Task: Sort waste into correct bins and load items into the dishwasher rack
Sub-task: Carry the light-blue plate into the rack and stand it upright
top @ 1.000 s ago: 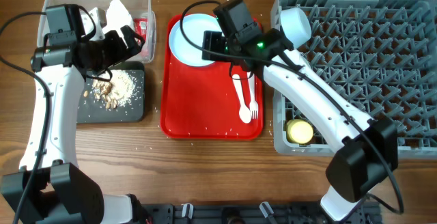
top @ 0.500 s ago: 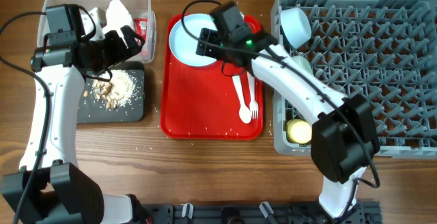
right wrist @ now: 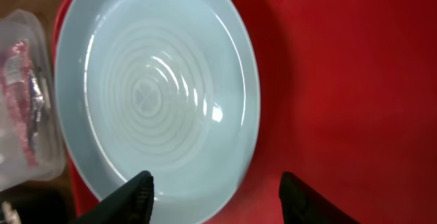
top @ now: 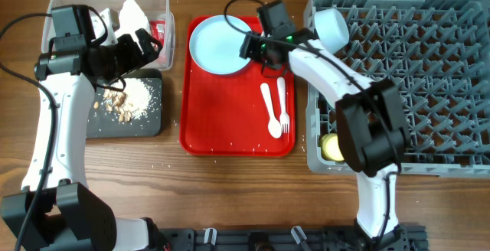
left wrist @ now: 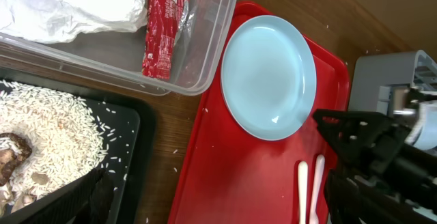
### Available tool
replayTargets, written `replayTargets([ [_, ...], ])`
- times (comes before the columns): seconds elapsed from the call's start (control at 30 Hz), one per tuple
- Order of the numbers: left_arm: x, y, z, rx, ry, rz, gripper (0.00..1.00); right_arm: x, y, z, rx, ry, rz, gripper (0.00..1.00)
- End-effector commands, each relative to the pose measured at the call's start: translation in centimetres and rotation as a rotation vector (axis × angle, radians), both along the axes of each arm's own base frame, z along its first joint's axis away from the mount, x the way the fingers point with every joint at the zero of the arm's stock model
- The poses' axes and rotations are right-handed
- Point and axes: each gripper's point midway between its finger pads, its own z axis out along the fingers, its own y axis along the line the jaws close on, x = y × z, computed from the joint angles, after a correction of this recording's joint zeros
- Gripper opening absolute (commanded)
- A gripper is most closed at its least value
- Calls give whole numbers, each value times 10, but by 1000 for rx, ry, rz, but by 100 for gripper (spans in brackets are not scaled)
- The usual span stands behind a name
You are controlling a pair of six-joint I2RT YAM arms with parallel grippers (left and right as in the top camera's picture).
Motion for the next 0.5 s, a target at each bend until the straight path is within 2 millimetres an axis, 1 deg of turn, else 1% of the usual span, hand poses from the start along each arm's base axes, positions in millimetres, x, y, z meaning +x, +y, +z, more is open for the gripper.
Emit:
replayTargets([
  [0.0, 2, 2, 5, 17, -20, -8, 100, 5, 6, -7, -49, -25, -63, 60],
  [0.07, 2, 2, 5, 17, -20, -7, 100, 3, 8, -13, -61, -20, -70, 55],
  [0.1, 2, 2, 5, 17, -20, -8, 100, 1, 7, -19, -71, -5, -83, 46],
  [0.23, 2, 2, 5, 17, -20, -7, 100, -7, -3, -32, -123, 33, -97, 34],
  [0.3, 2, 2, 5, 17, -20, -8, 100, -13, -6, -41, -141, 66, -98, 31],
  [0.37, 2, 2, 5, 17, -20, -7, 100, -19, -8, -50, -143, 106, -114, 31],
  [0.47, 2, 2, 5, 17, -20, -8, 100, -31, -2, -58, -118, 170, -84, 25],
])
